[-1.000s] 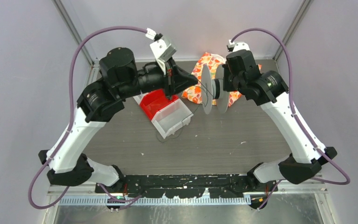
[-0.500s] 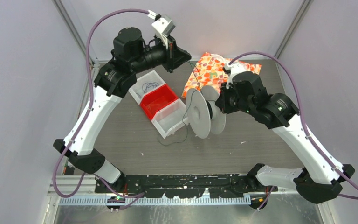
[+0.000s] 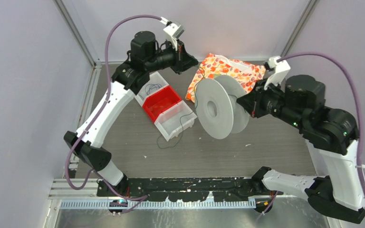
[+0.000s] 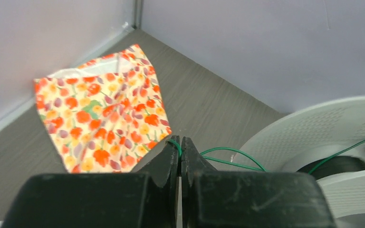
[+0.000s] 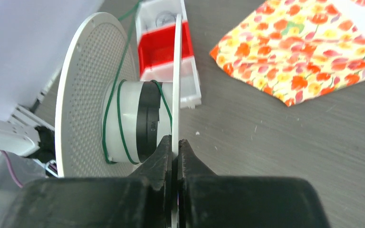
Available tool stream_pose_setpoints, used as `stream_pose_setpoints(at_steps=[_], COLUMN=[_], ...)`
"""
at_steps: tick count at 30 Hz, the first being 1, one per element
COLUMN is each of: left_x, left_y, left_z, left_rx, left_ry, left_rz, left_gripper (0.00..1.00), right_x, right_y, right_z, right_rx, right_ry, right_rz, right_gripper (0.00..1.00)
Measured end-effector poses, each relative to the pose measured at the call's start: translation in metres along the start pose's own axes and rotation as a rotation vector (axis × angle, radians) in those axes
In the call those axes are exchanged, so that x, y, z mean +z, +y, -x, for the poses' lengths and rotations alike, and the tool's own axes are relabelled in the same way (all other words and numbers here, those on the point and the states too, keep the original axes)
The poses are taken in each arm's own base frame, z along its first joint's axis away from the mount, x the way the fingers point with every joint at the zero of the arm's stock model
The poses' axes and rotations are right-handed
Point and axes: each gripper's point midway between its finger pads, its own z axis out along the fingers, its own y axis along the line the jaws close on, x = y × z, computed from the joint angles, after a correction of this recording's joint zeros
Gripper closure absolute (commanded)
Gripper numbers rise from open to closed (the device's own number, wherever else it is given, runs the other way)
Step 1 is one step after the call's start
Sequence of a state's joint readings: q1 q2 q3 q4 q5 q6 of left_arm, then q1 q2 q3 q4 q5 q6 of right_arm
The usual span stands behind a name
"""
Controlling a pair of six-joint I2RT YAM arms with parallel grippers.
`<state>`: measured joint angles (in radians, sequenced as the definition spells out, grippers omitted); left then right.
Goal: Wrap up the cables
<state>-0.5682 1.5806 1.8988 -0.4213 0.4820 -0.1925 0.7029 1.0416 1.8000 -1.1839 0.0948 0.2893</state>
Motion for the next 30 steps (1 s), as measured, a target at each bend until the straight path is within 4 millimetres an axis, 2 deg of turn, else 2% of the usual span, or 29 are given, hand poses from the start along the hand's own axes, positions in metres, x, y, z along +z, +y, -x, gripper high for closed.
stream_pose_setpoints(at_steps=[5,9,11,13,16,19,23,26,30], left_x=[0.031,0.048,0.052,0.054,0.053,0.052,0.044,0.032,0.012], left_y=[-0.005,-0.011,-0.007,0.0,0.013,0.026,0.038,0.038,0.021], left_z=[-0.03,-0.058,-0.071,-0.087,-0.106,-0.118,-0.144,-0.167,-0.206], left_rx=[-0.098,-0.191,-0.228,-0.269,-0.318,-0.346,-0.398,-0.417,-0.348], left_ry=[0.065,0.117,0.133,0.157,0.187,0.191,0.194,0.17,0.152], left_rz=[-0.102,-0.188,-0.193,-0.183,-0.156,-0.13,-0.099,-0.074,-0.019], left_gripper=[0.97,0.74,0.64,0.58,0.55,0.47,0.39,0.27,0.24], right_x=[-0.025,-0.03,-0.033,-0.037,-0.045,-0.048,-0.048,-0.047,-0.039], right_y=[-0.003,-0.011,-0.011,-0.012,-0.013,-0.014,-0.019,-0.023,-0.025], right_z=[0.032,0.042,0.05,0.062,0.086,0.106,0.121,0.126,0.133], right_rx=[0.019,0.034,0.048,0.067,0.098,0.124,0.146,0.157,0.167], right_ry=[-0.125,-0.165,-0.189,-0.226,-0.297,-0.358,-0.405,-0.425,-0.445], right_rz=[-0.02,-0.068,-0.076,-0.089,-0.114,-0.137,-0.174,-0.2,-0.223], right_gripper=[1.0,1.0,1.0,1.0,1.0,1.0,1.0,1.0,1.0])
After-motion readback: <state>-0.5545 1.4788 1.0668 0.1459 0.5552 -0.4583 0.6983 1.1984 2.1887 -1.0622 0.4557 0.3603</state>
